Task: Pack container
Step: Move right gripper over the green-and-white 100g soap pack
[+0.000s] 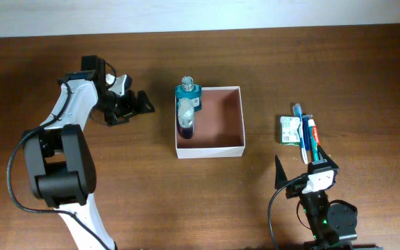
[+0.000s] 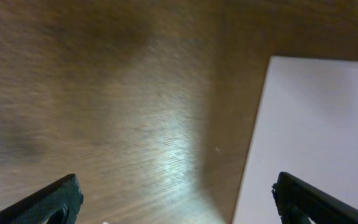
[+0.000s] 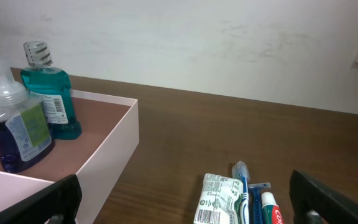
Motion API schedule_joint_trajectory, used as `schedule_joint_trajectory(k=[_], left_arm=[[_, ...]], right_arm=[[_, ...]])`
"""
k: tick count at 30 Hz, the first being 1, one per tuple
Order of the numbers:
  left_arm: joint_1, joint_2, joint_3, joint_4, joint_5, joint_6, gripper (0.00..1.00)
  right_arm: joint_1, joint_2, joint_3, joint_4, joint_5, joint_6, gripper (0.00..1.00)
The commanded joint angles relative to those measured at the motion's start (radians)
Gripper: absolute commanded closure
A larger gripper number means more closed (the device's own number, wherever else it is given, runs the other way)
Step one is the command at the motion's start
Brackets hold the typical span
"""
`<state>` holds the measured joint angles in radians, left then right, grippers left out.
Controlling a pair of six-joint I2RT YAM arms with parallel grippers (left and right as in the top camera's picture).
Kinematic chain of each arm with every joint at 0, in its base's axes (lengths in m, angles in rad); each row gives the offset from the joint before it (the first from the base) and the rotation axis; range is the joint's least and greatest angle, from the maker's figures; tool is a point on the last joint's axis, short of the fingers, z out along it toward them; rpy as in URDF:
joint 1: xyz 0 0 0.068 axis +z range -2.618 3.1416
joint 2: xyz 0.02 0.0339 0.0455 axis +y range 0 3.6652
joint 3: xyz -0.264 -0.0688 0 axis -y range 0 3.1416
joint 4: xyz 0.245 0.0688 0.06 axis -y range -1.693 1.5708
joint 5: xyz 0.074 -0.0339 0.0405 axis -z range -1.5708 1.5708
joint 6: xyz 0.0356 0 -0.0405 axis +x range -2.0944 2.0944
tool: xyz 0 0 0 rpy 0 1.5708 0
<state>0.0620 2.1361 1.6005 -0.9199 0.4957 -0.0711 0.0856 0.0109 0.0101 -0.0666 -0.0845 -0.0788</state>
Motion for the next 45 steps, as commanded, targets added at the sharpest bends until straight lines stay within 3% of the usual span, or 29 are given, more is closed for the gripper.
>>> schedule_joint_trajectory(k=[1,5,34,38,45], left_arm=[[0.002,-0.004,-0.003,0.021,-0.114,0.012,0.01],[0.002,-0.004,-0.003,0.053,-0.229,0.012,0.01],[0.002,-0.004,-0.003,0.056,-0.231,0.012,0.01],[0.002,-0.004,-0.003,0.056,-0.231,0.012,0.01],[0.002,-0.004,-0.003,0.056,-0.231,0.012,0.01]], right_arm=[[-0.008,-0.007,-0.005,-0.005,-0.002,0.005,0.02],[-0.008,-0.007,-0.005,-0.005,-0.002,0.005,0.02],[-0.008,-0.007,-0.005,0.003,-0.004,0.007,0.02],[-0.008,-0.005,-0.004,0.014,-0.092,0.064,0.02],[-0.008,0.098,0.188,-0.092,-0.011,0.079,0.02]])
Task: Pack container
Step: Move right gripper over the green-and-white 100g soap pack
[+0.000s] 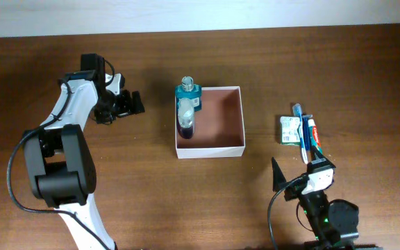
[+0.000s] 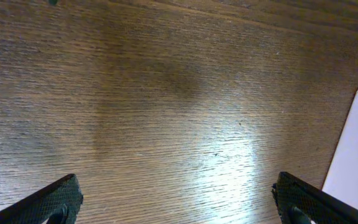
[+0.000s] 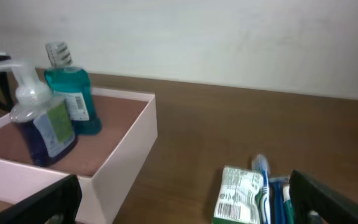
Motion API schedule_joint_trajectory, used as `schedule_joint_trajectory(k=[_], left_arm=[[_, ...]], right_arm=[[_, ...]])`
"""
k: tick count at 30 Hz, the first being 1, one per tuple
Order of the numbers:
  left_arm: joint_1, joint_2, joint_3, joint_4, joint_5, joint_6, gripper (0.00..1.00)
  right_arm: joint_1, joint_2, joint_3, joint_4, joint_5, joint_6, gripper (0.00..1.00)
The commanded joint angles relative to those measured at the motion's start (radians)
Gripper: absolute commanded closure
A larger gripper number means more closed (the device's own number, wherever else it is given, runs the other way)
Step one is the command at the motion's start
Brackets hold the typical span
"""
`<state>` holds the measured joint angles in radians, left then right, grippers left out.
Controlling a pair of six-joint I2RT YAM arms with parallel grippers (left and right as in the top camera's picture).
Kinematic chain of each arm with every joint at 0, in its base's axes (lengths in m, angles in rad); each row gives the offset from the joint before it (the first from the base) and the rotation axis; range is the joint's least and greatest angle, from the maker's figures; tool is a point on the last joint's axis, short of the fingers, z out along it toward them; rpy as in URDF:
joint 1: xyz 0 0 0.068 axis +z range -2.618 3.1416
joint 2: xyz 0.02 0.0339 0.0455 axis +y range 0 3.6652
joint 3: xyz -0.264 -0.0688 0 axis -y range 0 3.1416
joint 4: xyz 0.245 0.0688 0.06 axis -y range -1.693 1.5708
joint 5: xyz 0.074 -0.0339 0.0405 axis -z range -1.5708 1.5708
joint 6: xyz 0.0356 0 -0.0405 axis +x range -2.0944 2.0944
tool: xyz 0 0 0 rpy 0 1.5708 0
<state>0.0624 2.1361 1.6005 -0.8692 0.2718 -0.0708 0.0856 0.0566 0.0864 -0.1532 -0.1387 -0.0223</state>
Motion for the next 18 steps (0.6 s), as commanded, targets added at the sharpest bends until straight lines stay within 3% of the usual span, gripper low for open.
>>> schedule_joint_trajectory(k=[1,13,18], left_arm=[[0.002,-0.004,-0.003,0.005,-0.007,0.012,0.01],[0.002,-0.004,-0.003,0.005,-0.007,0.012,0.01],[0.001,-0.004,-0.003,0.005,-0.007,0.012,0.01]], right_arm=[[-0.009,0.094,0.154,-0.021,0.057,0.023,0.02],[-0.008,0.89,0.865,-0.539,0.091,0.011,0.02],[-0.008,1.125,1.077,-0.687,0.092,0.011,0.02]])
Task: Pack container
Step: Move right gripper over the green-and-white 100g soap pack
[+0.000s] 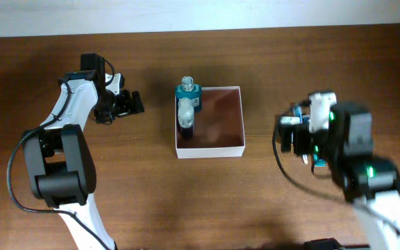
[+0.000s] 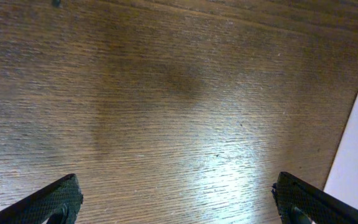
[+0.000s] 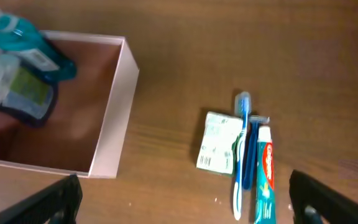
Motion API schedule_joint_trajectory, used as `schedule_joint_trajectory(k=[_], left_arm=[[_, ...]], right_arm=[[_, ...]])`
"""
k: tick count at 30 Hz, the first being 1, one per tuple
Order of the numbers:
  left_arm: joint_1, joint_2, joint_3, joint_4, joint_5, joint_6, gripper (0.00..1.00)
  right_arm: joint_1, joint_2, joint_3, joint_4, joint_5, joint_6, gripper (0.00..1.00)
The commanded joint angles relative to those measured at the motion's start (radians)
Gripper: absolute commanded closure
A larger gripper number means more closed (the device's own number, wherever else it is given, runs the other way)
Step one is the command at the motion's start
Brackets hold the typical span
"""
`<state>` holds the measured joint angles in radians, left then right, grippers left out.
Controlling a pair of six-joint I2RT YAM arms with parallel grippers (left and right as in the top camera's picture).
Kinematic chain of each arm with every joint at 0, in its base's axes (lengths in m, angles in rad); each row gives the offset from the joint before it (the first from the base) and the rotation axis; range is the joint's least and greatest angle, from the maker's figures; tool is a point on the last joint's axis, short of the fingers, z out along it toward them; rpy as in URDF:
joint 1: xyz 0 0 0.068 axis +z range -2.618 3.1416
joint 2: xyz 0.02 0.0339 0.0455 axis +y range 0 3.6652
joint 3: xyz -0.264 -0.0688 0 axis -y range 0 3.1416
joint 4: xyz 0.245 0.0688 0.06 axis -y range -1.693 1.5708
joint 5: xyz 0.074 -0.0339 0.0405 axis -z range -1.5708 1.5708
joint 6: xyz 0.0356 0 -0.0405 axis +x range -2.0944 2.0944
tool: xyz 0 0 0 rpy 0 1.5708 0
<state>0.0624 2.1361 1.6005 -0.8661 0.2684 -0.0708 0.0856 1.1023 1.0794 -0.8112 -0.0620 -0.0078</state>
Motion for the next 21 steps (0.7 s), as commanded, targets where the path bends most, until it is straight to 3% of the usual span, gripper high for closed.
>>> schedule_joint_trajectory(k=[1,10,18,21], left_arm=[[0.002,-0.004,-0.003,0.002,-0.004,0.012,0.01],[0.002,-0.004,-0.003,0.002,-0.004,0.012,0.01],[0.002,-0.004,-0.003,0.002,-0.004,0.012,0.01],[0.001,-0.004,-0.003,0.002,-0.004,0.012,0.01]], right_arm=[[-0.008,0.114,0.102,-0.035,0.015,-0.003,0.02],[-0.009,0.316,0.112,-0.085,0.145,0.0,0.0],[-0.009,0.455,0.112,-0.056,0.153,0.047,0.26],[-0.009,0.498,0.112,-0.037,0.153,0.051,0.28]])
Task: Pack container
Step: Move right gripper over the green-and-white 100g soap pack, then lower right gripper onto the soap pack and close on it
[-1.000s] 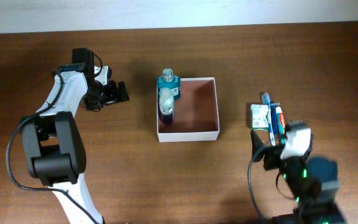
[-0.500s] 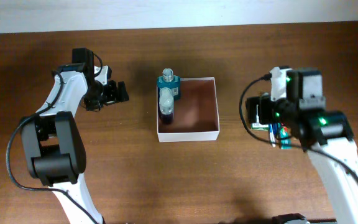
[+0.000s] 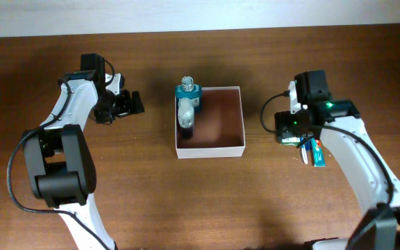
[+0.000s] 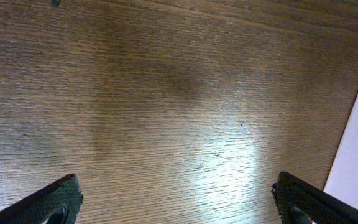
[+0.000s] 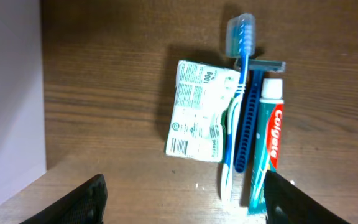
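A white open box (image 3: pixel 233 147) sits mid-table, with a teal mouthwash bottle (image 3: pixel 187 92) and a pump soap bottle (image 3: pixel 185 113) standing against its left wall. To its right on the table lie a white packet (image 5: pixel 201 112), a blue toothbrush (image 5: pixel 239 93), a razor (image 5: pixel 272 65) and a toothpaste tube (image 5: pixel 266 149). My right gripper (image 5: pixel 188 202) hangs open just above these toiletries and holds nothing. My left gripper (image 3: pixel 132 103) is open over bare wood left of the box.
The box's outer wall (image 5: pixel 11 93) stands just left of the right gripper's view. A corner of the box (image 4: pixel 353 149) shows at the right of the left wrist view. Brown wooden tabletop (image 3: pixel 151 194) surrounds everything.
My right gripper has come down closer to the toiletries, which now fill its wrist view from straight above. The left arm has not moved.
My left gripper was open close by the box's left wall, then further left over bare wood, where it has stayed. My right arm sat low at the table's front edge, then was raised over the toiletries, and now hangs close above them.
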Motion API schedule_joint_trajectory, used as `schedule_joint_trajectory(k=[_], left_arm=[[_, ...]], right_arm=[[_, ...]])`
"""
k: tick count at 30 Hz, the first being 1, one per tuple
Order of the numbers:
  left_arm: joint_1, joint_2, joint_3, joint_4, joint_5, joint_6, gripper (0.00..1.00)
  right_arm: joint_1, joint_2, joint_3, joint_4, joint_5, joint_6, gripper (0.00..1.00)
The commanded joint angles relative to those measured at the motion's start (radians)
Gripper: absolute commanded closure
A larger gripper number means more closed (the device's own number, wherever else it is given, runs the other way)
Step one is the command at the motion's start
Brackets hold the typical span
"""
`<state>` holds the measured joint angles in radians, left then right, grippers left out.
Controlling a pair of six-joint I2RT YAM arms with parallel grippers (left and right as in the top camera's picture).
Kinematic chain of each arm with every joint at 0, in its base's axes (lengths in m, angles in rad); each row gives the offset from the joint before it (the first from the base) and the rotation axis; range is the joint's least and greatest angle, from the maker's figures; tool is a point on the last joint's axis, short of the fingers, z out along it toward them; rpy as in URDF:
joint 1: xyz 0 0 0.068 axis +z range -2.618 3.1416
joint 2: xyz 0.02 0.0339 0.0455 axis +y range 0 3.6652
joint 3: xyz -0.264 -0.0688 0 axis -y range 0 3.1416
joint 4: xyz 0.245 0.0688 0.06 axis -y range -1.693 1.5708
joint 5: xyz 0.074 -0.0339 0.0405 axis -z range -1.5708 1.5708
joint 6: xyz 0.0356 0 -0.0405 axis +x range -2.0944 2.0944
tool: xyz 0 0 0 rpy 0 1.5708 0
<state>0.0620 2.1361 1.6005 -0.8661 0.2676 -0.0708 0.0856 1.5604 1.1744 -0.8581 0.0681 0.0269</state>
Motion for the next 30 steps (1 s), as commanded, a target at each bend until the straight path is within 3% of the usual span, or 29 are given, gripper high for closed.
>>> schedule_joint_trajectory(k=[1,17,30], left_arm=[[0.002,-0.004,-0.003,0.002,-0.003,0.012,0.01],[0.002,-0.004,-0.003,0.002,-0.003,0.012,0.0],[0.002,-0.004,-0.003,0.002,-0.003,0.012,0.01]], right_arm=[[-0.009,0.055,0.017,0.011,0.023,0.016,0.28],[-0.158,0.148,0.005,0.086,-0.148,0.056,0.29],[-0.143,0.156,0.002,0.132,-0.148,0.057,0.3]])
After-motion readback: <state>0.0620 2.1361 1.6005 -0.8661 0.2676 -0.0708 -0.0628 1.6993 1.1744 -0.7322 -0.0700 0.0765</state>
